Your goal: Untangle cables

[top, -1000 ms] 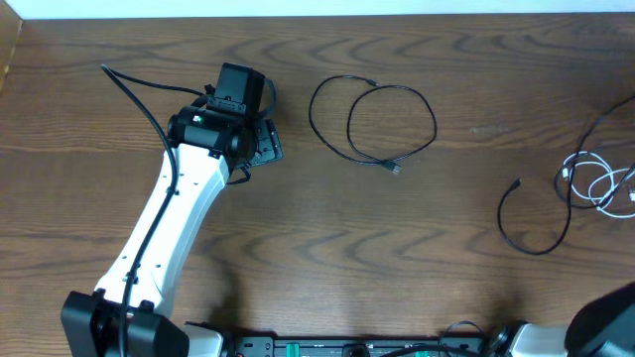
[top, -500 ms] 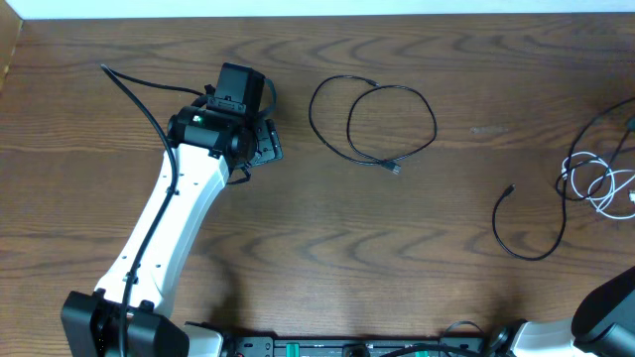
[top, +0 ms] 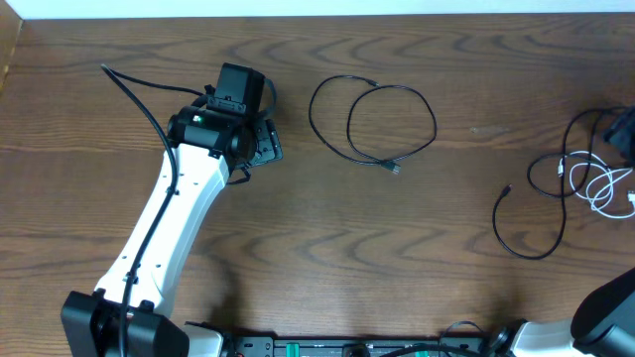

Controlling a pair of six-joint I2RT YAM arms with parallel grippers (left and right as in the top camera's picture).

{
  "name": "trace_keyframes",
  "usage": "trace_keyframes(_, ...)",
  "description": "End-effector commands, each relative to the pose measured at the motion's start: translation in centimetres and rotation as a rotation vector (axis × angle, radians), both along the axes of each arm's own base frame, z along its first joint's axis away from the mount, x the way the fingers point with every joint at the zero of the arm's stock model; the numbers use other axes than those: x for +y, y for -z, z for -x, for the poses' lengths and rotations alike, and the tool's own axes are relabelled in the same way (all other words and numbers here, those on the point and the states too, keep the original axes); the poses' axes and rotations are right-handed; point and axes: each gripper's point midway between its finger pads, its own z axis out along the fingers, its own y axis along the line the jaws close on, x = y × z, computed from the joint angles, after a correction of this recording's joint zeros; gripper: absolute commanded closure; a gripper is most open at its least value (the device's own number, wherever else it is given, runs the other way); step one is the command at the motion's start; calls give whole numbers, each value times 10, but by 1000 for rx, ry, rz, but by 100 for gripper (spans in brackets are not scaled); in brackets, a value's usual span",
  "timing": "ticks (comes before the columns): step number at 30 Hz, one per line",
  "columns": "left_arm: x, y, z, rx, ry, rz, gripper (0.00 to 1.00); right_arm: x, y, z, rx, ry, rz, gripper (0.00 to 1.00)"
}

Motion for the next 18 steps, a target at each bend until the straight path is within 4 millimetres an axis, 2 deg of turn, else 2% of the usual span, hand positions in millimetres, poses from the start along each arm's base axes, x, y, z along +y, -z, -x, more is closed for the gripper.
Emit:
trace_keyframes(1, 2, -3, -1, -8, -13, -3, 20, 5, -38, 13, -14, 13, 4, 25)
trace_keyframes(3, 2, -3, -1, -8, -13, -3, 20, 17, -39, 26, 32, 6, -37, 23)
trace_keyframes(6, 2, -3, -1, -8, -13, -3, 20, 42, -34, 34, 61, -53, -136, 20)
trace_keyframes(9, 2, -3, -1, -8, -13, -3, 20, 87, -30, 37, 75, -219, -274, 19)
trace_keyframes(13, 2, -3, -1, -8, -13, -3, 20, 117, -23, 41, 137, -356, -269, 17)
trace_keyframes(14, 2, -3, -1, -8, -13, -3, 20, 124, -16, 43, 183, -382, -238, 16)
trace_keyframes(18, 2, -3, -1, -8, -13, -3, 20, 135, 7, 46, 275, -430, -142, 14)
